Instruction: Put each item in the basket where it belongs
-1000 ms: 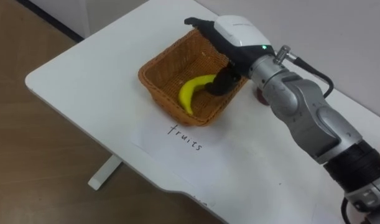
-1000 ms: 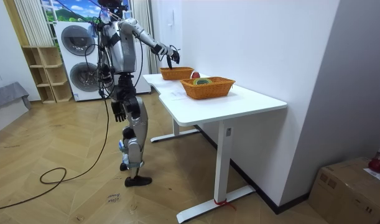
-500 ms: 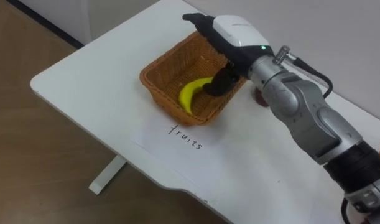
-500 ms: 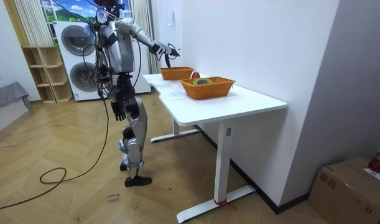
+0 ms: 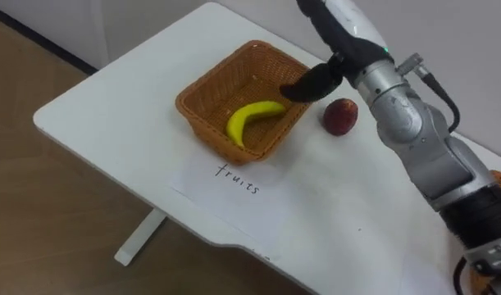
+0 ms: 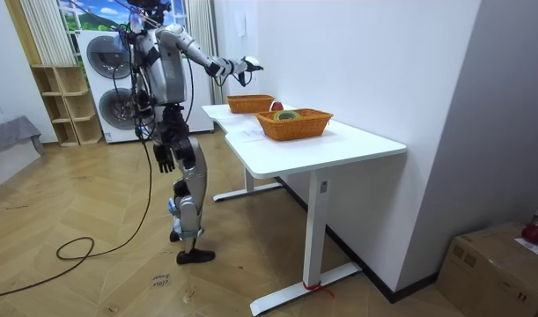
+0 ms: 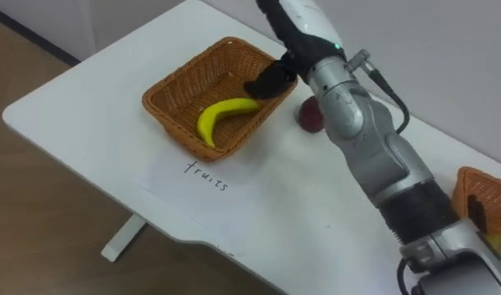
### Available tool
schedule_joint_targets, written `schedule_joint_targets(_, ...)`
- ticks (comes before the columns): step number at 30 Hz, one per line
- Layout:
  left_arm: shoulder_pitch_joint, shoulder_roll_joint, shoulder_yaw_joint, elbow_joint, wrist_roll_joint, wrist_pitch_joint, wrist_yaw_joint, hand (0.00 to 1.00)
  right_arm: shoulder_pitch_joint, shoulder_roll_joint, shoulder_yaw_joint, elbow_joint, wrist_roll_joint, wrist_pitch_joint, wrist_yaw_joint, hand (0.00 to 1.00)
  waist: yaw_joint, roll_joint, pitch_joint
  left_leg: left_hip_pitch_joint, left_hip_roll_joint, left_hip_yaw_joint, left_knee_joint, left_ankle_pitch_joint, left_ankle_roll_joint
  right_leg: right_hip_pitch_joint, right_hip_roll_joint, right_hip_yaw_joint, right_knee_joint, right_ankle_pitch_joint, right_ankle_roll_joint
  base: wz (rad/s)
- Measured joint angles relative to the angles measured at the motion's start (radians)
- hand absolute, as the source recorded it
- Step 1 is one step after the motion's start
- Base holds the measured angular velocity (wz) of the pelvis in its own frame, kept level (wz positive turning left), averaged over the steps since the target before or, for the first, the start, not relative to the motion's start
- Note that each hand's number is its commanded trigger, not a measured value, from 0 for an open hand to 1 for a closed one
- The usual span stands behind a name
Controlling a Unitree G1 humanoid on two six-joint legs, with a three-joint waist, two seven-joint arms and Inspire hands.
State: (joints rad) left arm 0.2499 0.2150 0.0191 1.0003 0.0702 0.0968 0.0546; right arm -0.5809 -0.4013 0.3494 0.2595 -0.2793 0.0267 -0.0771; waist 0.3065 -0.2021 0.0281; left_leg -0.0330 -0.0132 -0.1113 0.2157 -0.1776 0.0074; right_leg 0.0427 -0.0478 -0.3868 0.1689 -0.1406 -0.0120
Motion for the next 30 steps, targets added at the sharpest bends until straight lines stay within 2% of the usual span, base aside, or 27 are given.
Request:
schedule_joint_targets(3, -0.001, -0.013, 0.016, -0.001, 0.0, 0.013, 0.0, 0.0, 0.037, 0.02, -0.065, -0.007, 0.004, -0.004, -0.035, 0.0, -0.013, 0.018, -0.0089, -0.004, 0.0, 0.002, 0.0, 0.0, 0.0, -0.006, 0.0, 0.003, 0.001, 0.0, 0.0, -0.01)
schedule_joint_targets(4, -0.001, -0.016, 0.017, -0.001, 0.0, 0.016, 0.0, 0.0, 0.046, 0.021, -0.076, -0.01, 0.002, -0.003, -0.044, 0.0, -0.021, 0.026, -0.0142, -0.003, 0.001, 0.007, 0.001, 0.0, 0.0, -0.007, 0.0, 0.005, 0.001, 0.0, 0.0, -0.06)
schedule_joint_targets(5, 0.0, -0.018, 0.017, -0.001, 0.0, 0.017, 0.0, 0.0, 0.05, 0.023, -0.083, -0.017, -0.001, -0.002, -0.046, 0.0, -0.024, 0.03, -0.0159, 0.0, 0.001, 0.011, 0.002, 0.0, 0.0, -0.008, 0.0, 0.008, 0.001, 0.0, 0.0, -0.19)
schedule_joint_targets(8, 0.002, -0.028, 0.019, -0.001, 0.0, 0.02, 0.0, 0.0, 0.107, 0.04, -0.111, -0.111, -0.005, -0.004, -0.076, 0.0, -0.038, 0.059, -0.0211, 0.021, 0.005, 0.039, -0.019, 0.001, 0.002, -0.007, 0.001, 0.031, 0.002, 0.0, 0.0, -0.26)
schedule_joint_targets(10, 0.002, -0.028, 0.019, 0.001, -0.001, 0.019, 0.001, 0.0, 0.122, 0.045, -0.111, -0.124, 0.004, -0.004, -0.08, 0.0, -0.051, 0.063, -0.0228, 0.031, 0.007, 0.049, -0.022, 0.001, 0.002, -0.004, 0.003, 0.043, 0.003, 0.0, 0.0, -0.17)
schedule_joint_targets(18, 0.0, -0.039, 0.015, 0.001, 0.0, 0.018, 0.008, 0.0, 0.135, 0.058, -0.153, -0.113, 0.148, -0.004, -0.132, 0.0, -0.106, 0.075, -0.0147, 0.056, 0.008, 0.061, -0.035, -0.001, 0.004, 0.011, 0.003, 0.056, 0.003, 0.0, 0.0, -0.06)
schedule_joint_targets(25, 0.006, -0.045, 0.015, 0.0, 0.002, 0.019, 0.025, 0.0, 0.168, 0.058, -0.175, -0.095, 0.164, -0.004, -0.159, 0.0, -0.115, 0.083, -0.0107, 0.074, 0.01, 0.071, -0.037, -0.001, 0.004, 0.023, 0.004, 0.068, 0.003, 0.0, 0.0, -0.03)
schedule_joint_targets(29, 0.014, -0.048, 0.01, 0.0, 0.001, 0.02, 0.026, 0.0, 0.175, 0.063, -0.176, -0.064, 0.218, -0.004, -0.163, 0.0, -0.114, 0.099, -0.0072, 0.083, 0.011, 0.081, -0.038, -0.001, 0.005, 0.028, 0.006, 0.08, 0.003, 0.0, 0.0, -0.07)
schedule_joint_targets(30, 0.014, -0.05, 0.006, 0.0, 0.001, 0.02, 0.027, 0.0, 0.175, 0.068, -0.176, -0.05, 0.24, -0.004, -0.167, 0.0, -0.113, 0.104, -0.009, 0.083, 0.011, 0.083, -0.037, -0.002, 0.005, 0.027, 0.006, 0.082, 0.004, 0.0, 0.0, -0.04)
